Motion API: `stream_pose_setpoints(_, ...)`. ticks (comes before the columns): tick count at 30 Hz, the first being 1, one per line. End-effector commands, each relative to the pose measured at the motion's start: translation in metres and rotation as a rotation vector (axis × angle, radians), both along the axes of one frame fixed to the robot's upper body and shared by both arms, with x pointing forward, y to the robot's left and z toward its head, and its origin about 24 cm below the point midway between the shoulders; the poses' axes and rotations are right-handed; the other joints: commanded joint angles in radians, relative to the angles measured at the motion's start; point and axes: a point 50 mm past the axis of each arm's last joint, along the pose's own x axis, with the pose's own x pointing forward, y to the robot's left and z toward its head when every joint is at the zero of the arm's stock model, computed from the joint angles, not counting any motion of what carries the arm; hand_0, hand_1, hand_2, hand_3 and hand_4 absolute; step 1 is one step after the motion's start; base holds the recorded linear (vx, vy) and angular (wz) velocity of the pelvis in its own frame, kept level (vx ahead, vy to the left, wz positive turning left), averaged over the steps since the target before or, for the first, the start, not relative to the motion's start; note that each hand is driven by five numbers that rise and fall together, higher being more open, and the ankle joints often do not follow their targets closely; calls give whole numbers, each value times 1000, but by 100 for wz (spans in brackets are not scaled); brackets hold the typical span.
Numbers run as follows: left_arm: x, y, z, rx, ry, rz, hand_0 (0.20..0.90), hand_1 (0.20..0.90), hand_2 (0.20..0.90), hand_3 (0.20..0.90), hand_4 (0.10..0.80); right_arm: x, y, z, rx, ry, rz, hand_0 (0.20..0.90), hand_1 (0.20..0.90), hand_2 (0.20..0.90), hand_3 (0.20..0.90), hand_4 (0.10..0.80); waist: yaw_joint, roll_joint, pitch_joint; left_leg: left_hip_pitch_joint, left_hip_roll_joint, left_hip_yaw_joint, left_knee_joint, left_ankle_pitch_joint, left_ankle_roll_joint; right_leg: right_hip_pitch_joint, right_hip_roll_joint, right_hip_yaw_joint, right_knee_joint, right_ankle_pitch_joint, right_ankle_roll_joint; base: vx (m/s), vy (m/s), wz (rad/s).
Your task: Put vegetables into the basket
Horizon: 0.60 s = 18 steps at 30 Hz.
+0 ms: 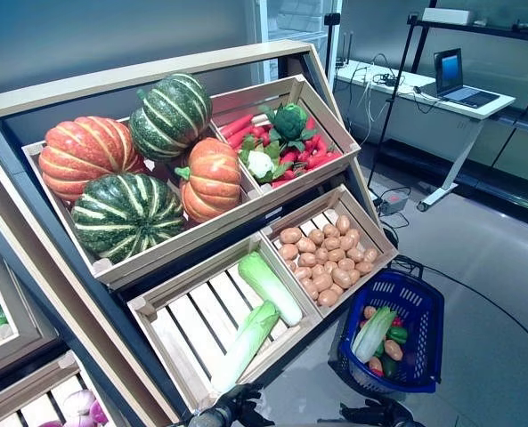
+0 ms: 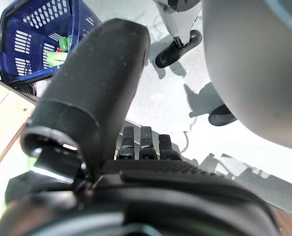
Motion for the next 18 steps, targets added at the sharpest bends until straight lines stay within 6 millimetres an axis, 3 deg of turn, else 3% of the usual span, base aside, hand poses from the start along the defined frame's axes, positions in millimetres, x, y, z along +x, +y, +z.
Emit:
stream_pose_setpoints(1,4,-12,1,-35,-22,-77,900,900,900,900,800,15,11,1,12,-19,134,900,900,900,900,800,12,-20,34,-20,-59,-34,9,0,35,65,23,14,6,-13,-35,0,0,0)
stream_pose_setpoints(18,7,-19,3,-83,-32,-132,900,900,900,900,800,15,14,1,7,-20,135,900,900,900,900,800,13,-9,35,-16,-64,-37,9,-10,37,64,9,1,6,-17,-27,0,0,0)
